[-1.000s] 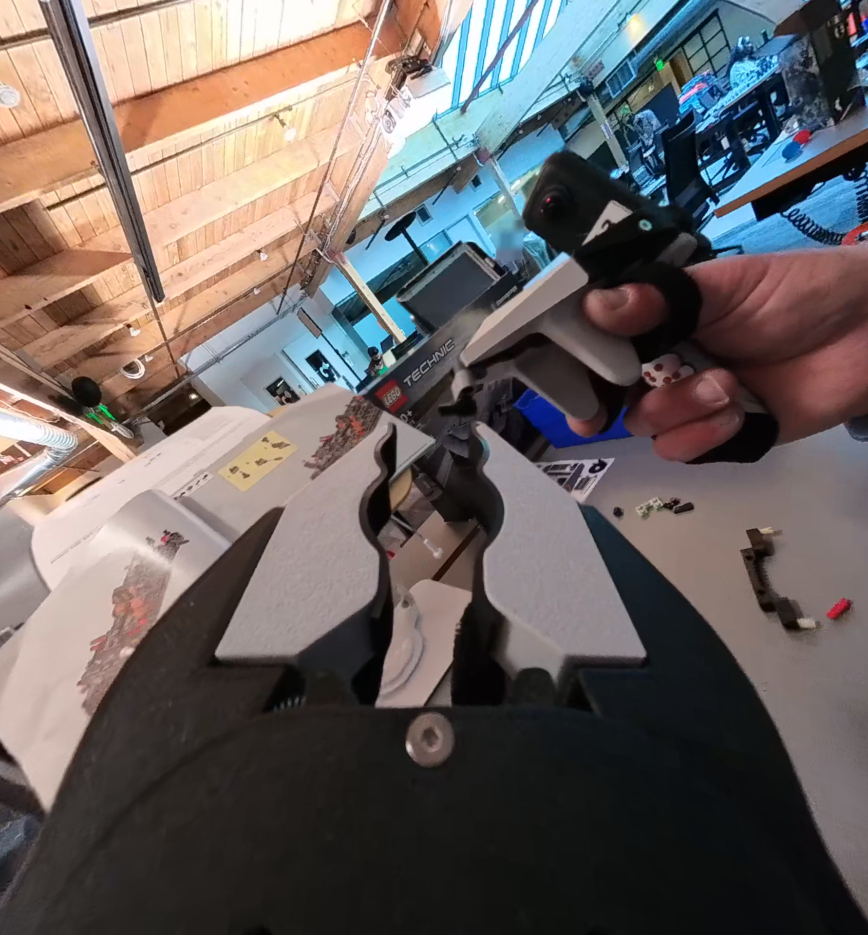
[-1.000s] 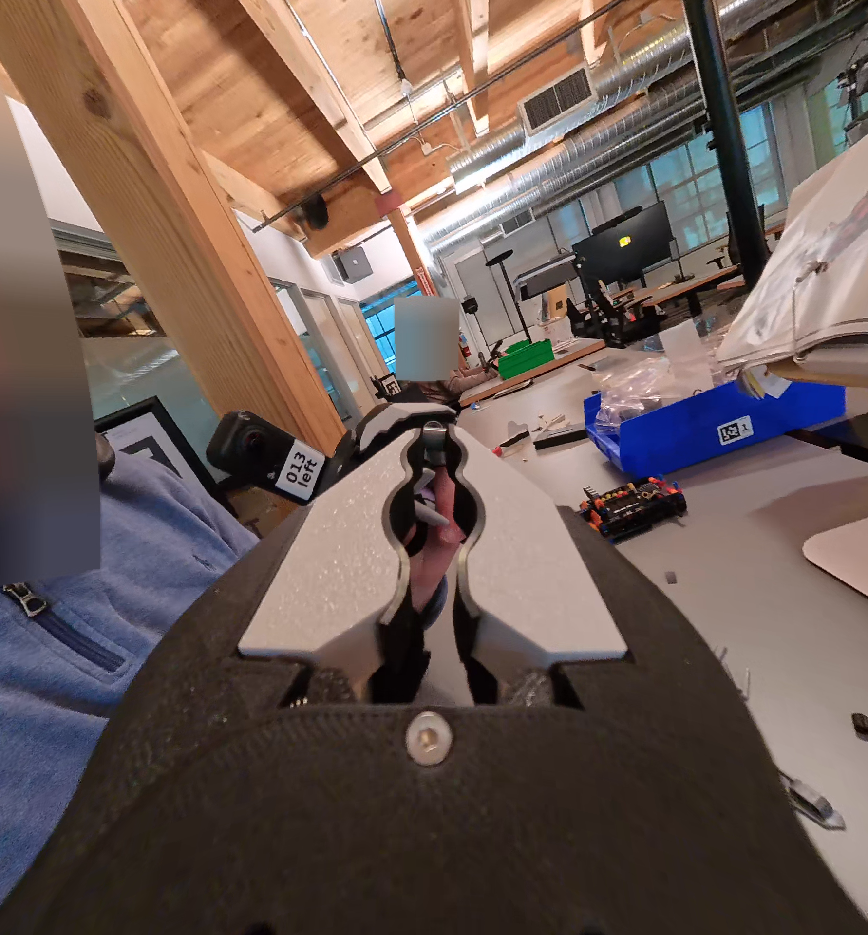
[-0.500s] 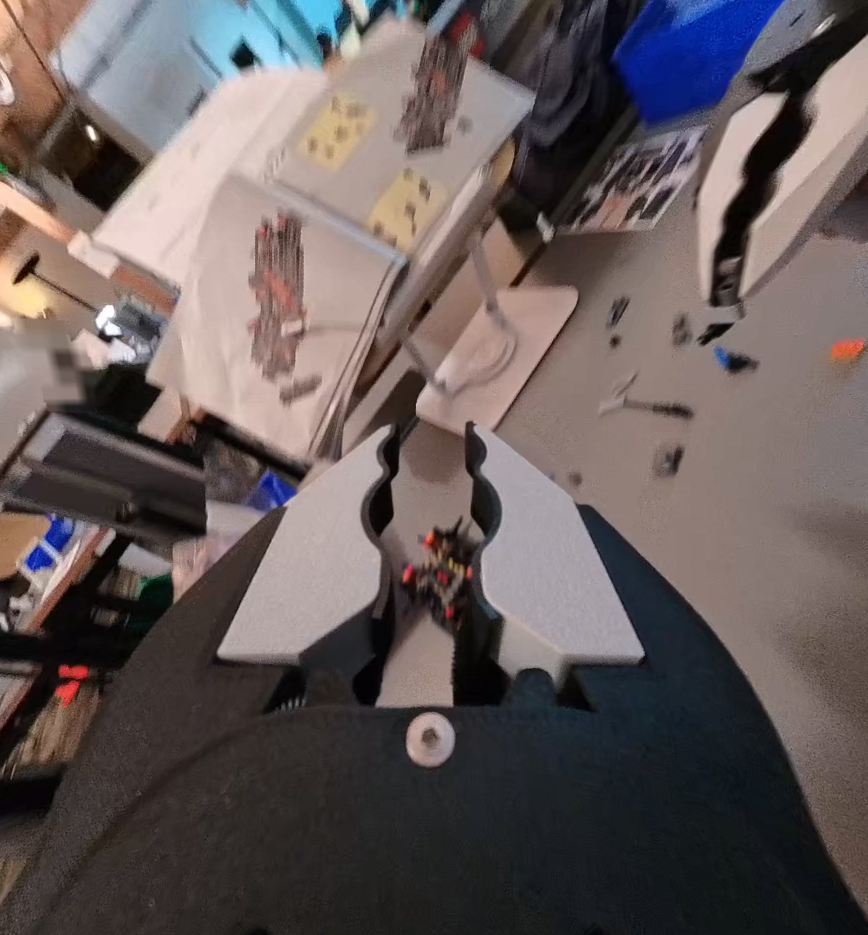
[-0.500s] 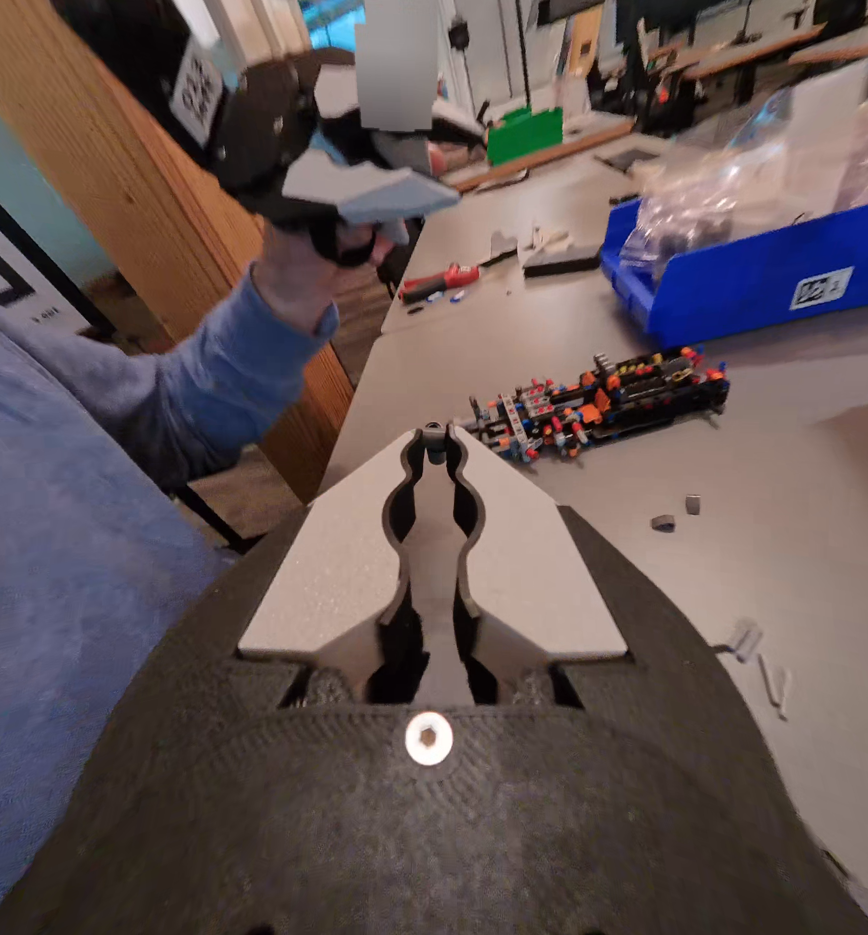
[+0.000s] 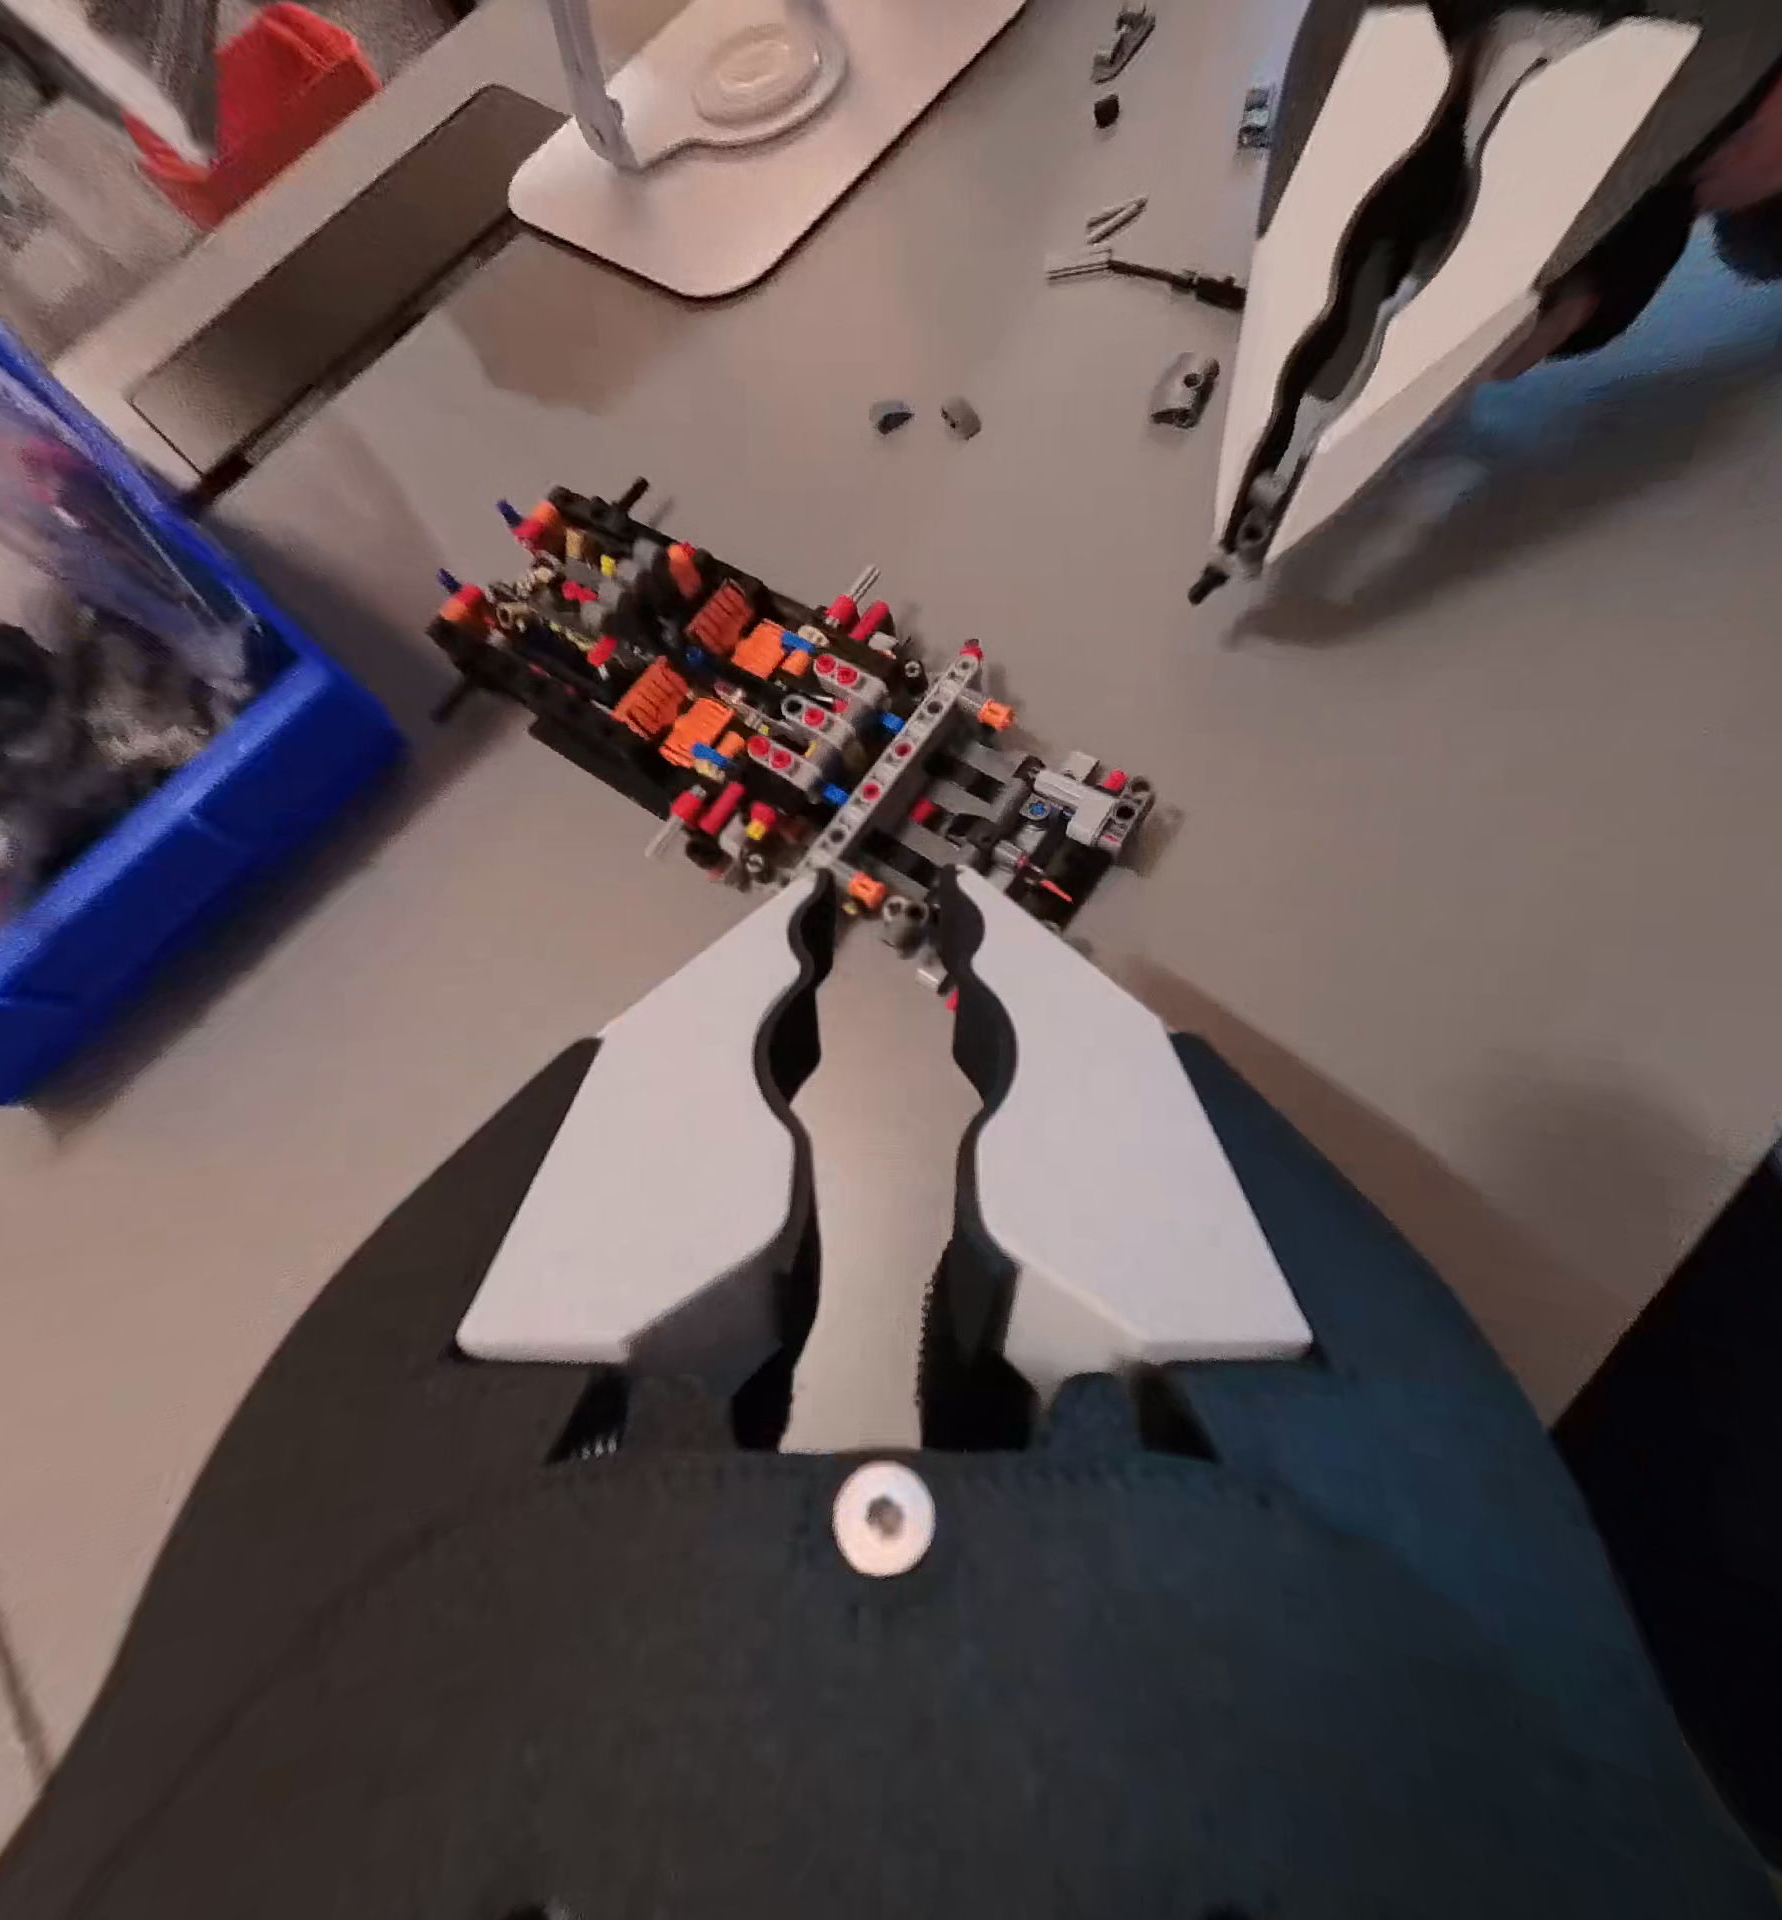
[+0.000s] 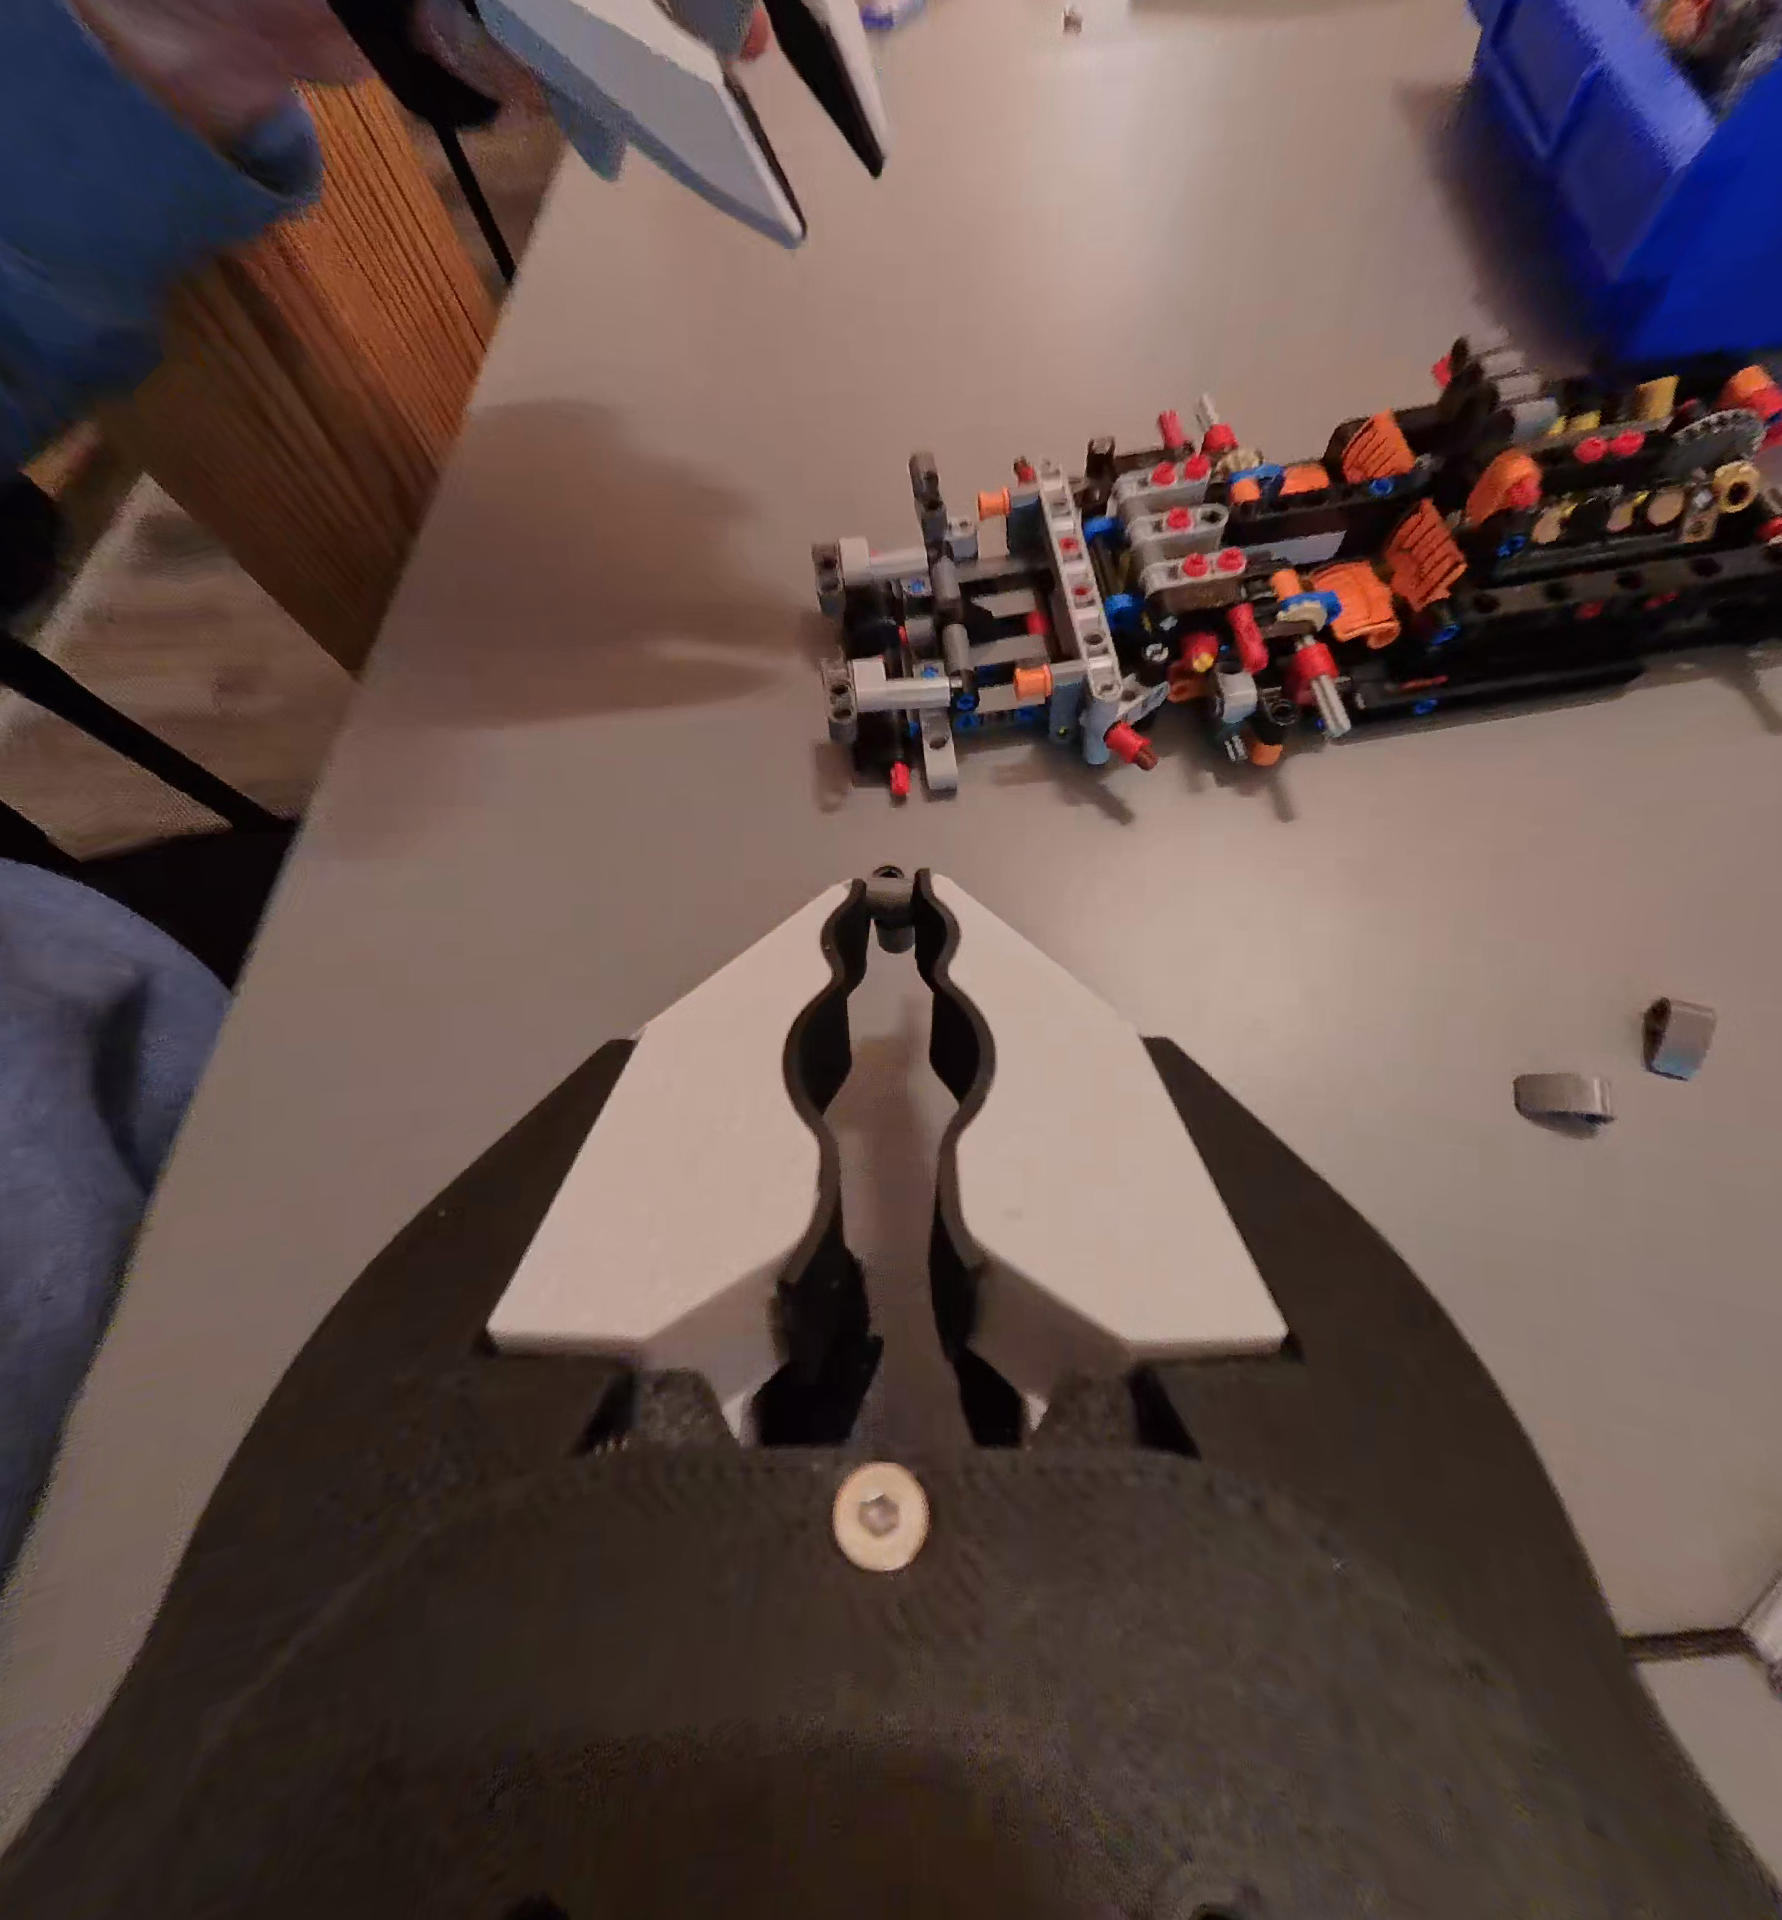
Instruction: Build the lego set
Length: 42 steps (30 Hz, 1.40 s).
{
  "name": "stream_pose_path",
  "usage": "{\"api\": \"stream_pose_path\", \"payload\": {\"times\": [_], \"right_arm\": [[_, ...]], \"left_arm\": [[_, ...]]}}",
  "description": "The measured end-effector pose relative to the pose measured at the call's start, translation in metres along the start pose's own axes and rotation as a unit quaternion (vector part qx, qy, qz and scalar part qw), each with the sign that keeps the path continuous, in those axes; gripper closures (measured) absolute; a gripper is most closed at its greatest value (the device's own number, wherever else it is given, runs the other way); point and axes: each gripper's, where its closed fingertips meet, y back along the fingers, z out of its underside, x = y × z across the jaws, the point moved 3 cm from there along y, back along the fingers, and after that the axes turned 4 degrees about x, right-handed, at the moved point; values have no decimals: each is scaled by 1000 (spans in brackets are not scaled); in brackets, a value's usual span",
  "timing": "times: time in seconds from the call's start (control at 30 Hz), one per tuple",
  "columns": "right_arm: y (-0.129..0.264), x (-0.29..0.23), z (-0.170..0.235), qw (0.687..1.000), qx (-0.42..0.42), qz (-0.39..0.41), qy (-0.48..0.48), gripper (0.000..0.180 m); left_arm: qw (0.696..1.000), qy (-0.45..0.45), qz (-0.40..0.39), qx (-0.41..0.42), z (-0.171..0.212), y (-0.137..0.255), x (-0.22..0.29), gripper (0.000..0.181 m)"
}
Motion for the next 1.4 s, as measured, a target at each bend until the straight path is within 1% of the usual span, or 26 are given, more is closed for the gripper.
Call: {"api": "stream_pose_path", "payload": {"times": [0.03, 0.13, 0.23, 0.4, 0.57, 0.63, 0.73, 0.8, 0.83, 0.93, 1.03, 1.13, 1.27, 1.4], "right_arm": [[-6, 1, 4, 1000, -17, 6, 15, 174], [-19, 0, 10, 998, -41, 14, 35, 174], [-25, -2, 14, 997, -52, 16, 54, 174], [-28, -6, 14, 996, -58, 15, 67, 171], [-29, -5, 14, 995, -57, 29, 77, 172], [-27, -4, 15, 994, -64, 36, 76, 169], [-24, -5, 15, 996, -59, 29, 64, 174], [-24, -3, 18, 995, -67, 32, 62, 180], [-23, -3, 18, 995, -67, 34, 62, 180], [-16, -5, 10, 996, -50, 32, 60, 170], [-7, 2, 13, 993, -69, 55, 79, 154], [-6, 0, 15, 990, -74, 48, 106, 150], [-15, 0, 21, 984, -92, 53, 143, 149], [-21, 1, 29, 985, -99, 42, 133, 155]], "left_arm": [[1000, 14, -3, 8, 6, -2, 0, 164], [999, 43, -1, 23, 20, -8, 3, 164], [999, 52, 4, 15, 32, -14, 7, 162], [998, 59, 3, 14, 43, -18, 9, 162], [998, 67, 11, 17, 51, -18, 14, 161], [998, 67, 12, 13, 54, -18, 15, 160], [998, 67, 16, 14, 57, -18, 16, 160], [998, 67, 16, 15, 57, -18, 16, 160], [997, 67, 19, 15, 57, -18, 17, 160], [998, 66, 18, 18, 56, -17, 18, 160], [998, 64, 16, 19, 56, -15, 18, 160], [998, 63, 17, 26, 54, -15, 19, 160], [998, 50, 18, 31, 48, -14, 22, 161], [998, 26, 31, 56, 27, -10, 34, 162]]}}
